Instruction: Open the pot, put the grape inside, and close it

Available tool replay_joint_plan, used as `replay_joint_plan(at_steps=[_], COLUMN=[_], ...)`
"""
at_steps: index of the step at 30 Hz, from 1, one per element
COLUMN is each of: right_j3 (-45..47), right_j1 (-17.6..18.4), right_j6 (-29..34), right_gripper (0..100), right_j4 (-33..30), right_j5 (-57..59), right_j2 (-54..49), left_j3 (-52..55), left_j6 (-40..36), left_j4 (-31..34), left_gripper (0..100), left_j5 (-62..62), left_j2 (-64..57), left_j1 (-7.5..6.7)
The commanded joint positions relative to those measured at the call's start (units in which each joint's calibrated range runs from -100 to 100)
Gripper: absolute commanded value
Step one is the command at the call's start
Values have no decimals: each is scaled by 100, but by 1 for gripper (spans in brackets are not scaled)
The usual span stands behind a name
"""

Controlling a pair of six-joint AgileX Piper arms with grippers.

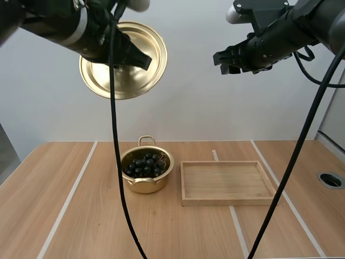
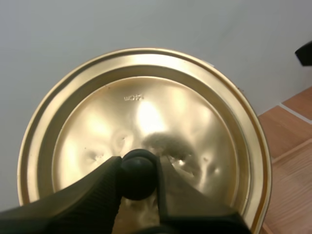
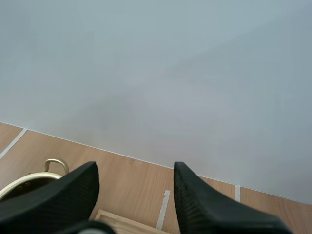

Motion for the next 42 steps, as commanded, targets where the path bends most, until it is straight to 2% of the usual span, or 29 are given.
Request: replay_joint_plan(at_steps=[1, 3, 4, 6, 8, 9, 29, 42], right_j3=[-24, -24, -24, -24, -24, -24, -24, -24], right_j1=[-20, -20, -20, -20, -20, -20, -20, -20], right_j6=[194, 315, 355, 441, 453, 453, 530, 530], right_gripper=[70, 63, 55, 33, 2, 0, 0, 0], right_j4=[-131, -215, -267, -329, -329, -290, -281, -281], right_j5=[58, 62, 77, 77, 77, 77, 223, 223], right_j2=[-200, -231, -272, -318, -375, -407, -659, -659], left_j3=[245, 444, 543, 750, 938, 1034, 1949, 1988], left_j6=[0, 0, 0, 0, 0, 0, 180, 344], left_j4=[-143, -143, -143, -143, -143, -146, -429, -584], left_gripper=[0, 0, 0, 0, 0, 0, 0, 0], left_j5=[-593, -810, -909, -1157, -1402, -1532, -3130, -3060], left_j2=[192, 338, 409, 551, 687, 768, 2604, 3309], left_j1=[6, 6, 6, 6, 6, 6, -1, -11])
